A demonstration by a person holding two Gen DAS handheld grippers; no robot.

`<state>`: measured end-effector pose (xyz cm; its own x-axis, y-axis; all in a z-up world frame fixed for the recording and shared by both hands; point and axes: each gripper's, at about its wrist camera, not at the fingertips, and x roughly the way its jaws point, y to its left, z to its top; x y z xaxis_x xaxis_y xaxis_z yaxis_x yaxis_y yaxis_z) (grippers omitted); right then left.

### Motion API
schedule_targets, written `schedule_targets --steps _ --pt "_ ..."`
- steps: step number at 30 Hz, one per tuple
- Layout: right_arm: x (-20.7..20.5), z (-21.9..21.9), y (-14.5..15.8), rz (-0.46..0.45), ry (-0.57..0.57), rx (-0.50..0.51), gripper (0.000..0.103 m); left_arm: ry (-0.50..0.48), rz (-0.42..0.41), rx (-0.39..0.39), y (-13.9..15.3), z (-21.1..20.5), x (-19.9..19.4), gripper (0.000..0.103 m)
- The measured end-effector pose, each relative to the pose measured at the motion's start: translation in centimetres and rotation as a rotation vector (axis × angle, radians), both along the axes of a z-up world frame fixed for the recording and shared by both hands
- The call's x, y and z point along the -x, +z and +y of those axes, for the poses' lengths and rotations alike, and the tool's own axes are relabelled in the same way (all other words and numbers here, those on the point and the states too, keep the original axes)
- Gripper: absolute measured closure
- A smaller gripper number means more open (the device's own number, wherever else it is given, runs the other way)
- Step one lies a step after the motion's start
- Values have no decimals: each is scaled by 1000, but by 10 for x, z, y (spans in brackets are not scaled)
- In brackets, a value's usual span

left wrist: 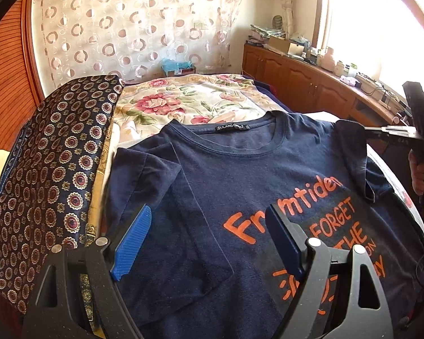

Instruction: Fold small clothes

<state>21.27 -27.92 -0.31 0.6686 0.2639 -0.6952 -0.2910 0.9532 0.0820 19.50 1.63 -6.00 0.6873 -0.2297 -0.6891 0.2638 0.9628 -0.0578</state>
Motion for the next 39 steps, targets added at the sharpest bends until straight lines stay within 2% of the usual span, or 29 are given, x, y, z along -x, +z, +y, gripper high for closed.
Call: schedule_targets --steps 6,13,14,15,17,21,23,27,28,30,33,39 --pt "-15 40 15 -41 117 14 100 13 -7 -3 4 5 2 19" --pt "-45 82 9 -43 215 27 100 40 -9 -6 6 13 2 19" --pt "-53 80 7 -43 220 34 93 43 -7 -9 5 14 1 19" --pt "-58 76 3 -37 211 43 83 45 -6 -12 5 15 0 19" --pt "-62 69 0 -19 195 33 70 56 0 -15 5 18 -3 19" --pt "-63 50 0 -11 113 38 68 65 4 -6 9 22 -9 19" --pt "-52 44 0 -2 111 36 68 64 -4 -15 11 23 -12 19" --pt "-40 37 -10 -10 70 107 67 63 -25 -23 16 29 -18 20" --pt "-41 33 -14 -1 58 106 65 60 -27 -25 16 32 -21 21" --pt "-44 28 -22 19 28 104 58 56 -16 -33 16 37 -30 29" --pt "-52 23 -35 23 -29 150 58 55 1 -63 16 42 -43 39" --pt "-59 27 -44 25 -58 129 56 20 77 -109 10 35 -74 55"
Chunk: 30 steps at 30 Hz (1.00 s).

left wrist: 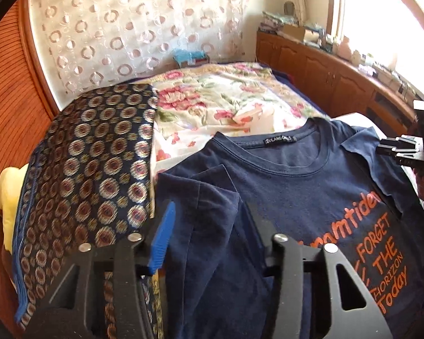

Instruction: Fold small clothes

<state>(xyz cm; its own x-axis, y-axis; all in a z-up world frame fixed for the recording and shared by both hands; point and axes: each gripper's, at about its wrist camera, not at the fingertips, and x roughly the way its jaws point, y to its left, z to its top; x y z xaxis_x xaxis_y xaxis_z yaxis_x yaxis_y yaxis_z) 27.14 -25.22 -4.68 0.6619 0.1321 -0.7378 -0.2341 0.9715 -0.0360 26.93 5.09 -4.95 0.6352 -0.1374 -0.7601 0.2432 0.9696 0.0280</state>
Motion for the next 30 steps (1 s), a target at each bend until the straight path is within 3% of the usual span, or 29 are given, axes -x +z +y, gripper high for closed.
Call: schedule_targets --steps 8,17,19,21,24,30 --pt "11 -11 -8 -23 12 -31 54 6 125 -140 -26 -22 -42 55" --pt "11 -17 -7 -23 15 -30 53 35 174 -161 -41 -24 -61 70" --pt "11 -17 -7 -23 15 -32 53 31 173 -158 -42 -23 -62 75" --pt "11 -17 -7 -23 16 -32 53 22 175 -154 -42 -24 -62 95" --pt "11 -17 -7 -23 16 -31 53 21 136 -150 -32 -22 -56 100" --pt "11 -17 -8 -24 17 -27 53 124 -57 -82 25 14 -31 100"
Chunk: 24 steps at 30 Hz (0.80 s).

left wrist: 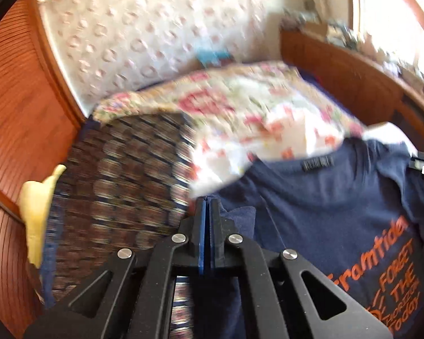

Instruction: Fold small clothes

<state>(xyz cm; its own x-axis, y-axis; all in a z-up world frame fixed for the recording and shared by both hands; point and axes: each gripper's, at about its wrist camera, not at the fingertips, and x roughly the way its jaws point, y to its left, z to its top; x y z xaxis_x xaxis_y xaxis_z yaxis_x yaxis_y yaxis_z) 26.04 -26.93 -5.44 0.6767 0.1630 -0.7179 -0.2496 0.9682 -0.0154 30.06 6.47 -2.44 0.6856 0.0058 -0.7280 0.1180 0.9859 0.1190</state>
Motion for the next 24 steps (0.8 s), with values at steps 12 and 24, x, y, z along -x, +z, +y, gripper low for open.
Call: schedule_targets --steps 12,24 --pt "-1 -8 1 -2 -14 -24 53 69 -71 92 13 49 16 101" --pt "-19 -19 4 36 -63 -20 53 34 -106 151 20 48 35 101"
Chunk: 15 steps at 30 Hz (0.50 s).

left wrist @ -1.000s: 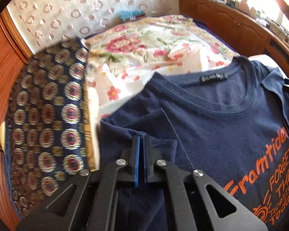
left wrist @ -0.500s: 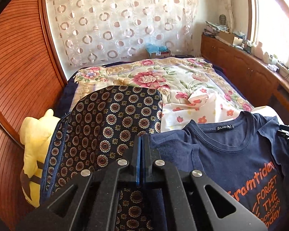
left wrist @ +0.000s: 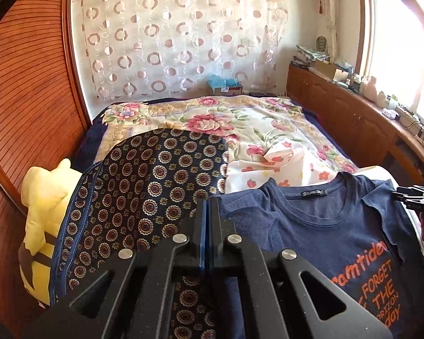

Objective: Fold small clothes
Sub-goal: 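Grasp the hem with the right gripper and lift it toward the collar while the left gripper holds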

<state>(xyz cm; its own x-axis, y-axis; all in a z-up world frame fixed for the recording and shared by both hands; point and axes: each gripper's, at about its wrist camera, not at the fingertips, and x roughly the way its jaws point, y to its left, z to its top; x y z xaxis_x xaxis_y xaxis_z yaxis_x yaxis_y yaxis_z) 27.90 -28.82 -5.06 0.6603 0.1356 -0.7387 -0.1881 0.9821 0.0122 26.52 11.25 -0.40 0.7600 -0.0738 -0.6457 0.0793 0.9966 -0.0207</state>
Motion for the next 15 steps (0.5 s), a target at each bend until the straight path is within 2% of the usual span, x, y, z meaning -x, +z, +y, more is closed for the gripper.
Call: schedule_targets --steps 7,10,11,15 --pt "-12 4 -1 -7 27 -6 54 -37 -42 10 14 -11 28 101" --pt "-12 8 -3 -20 64 -13 81 -56 -55 9 19 -19 40 101" --pt "-11 10 -3 -17 80 -21 94 -62 -60 10 20 -22 46 101" --pt "2 10 6 -57 106 -58 96 -84 -76 5 24 -32 61 101"
